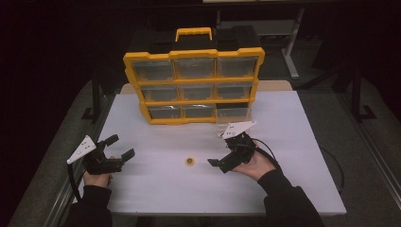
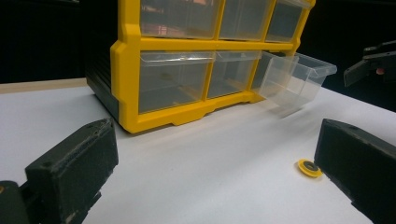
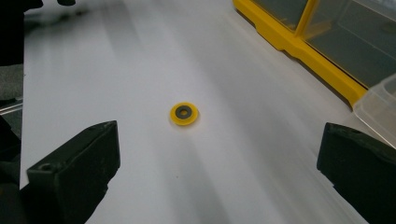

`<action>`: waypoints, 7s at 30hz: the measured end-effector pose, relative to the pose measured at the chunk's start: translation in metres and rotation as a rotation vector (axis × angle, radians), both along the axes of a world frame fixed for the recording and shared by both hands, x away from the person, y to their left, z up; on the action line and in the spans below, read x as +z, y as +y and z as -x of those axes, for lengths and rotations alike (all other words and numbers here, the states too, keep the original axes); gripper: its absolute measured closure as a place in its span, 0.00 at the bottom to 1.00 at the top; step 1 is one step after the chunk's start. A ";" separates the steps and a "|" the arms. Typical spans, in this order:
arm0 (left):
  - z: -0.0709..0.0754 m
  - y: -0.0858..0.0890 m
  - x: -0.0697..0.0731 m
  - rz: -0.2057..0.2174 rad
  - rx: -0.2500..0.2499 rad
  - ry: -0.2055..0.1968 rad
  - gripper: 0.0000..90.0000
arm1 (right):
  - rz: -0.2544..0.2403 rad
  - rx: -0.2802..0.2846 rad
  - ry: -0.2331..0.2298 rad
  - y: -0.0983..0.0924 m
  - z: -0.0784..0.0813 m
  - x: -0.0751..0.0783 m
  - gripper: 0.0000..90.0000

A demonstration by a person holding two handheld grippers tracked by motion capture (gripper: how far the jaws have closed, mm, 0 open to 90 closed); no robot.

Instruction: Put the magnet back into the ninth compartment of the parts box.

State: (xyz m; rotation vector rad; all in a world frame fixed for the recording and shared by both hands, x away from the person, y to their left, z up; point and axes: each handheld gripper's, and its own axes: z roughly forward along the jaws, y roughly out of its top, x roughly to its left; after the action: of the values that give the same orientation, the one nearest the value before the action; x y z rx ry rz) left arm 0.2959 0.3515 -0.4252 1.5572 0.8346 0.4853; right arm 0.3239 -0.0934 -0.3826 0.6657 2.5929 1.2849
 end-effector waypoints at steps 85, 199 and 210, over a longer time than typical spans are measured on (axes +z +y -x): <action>-0.001 -0.001 -0.001 -0.009 -0.009 0.003 0.00 | 0.207 0.200 0.155 0.098 -0.034 -0.045 0.16; -0.001 -0.003 -0.002 -0.033 -0.011 0.002 0.00 | 0.124 -0.067 0.027 0.044 -0.045 0.044 0.68; -0.001 -0.003 -0.002 -0.032 -0.010 0.003 0.00 | 0.123 -0.108 0.017 0.031 -0.051 0.049 0.68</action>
State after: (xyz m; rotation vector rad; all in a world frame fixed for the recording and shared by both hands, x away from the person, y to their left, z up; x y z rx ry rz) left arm 0.2964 0.3484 -0.4270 1.5911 0.8246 0.4908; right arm 0.3748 -0.0621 -0.3338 0.7845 2.5853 1.0829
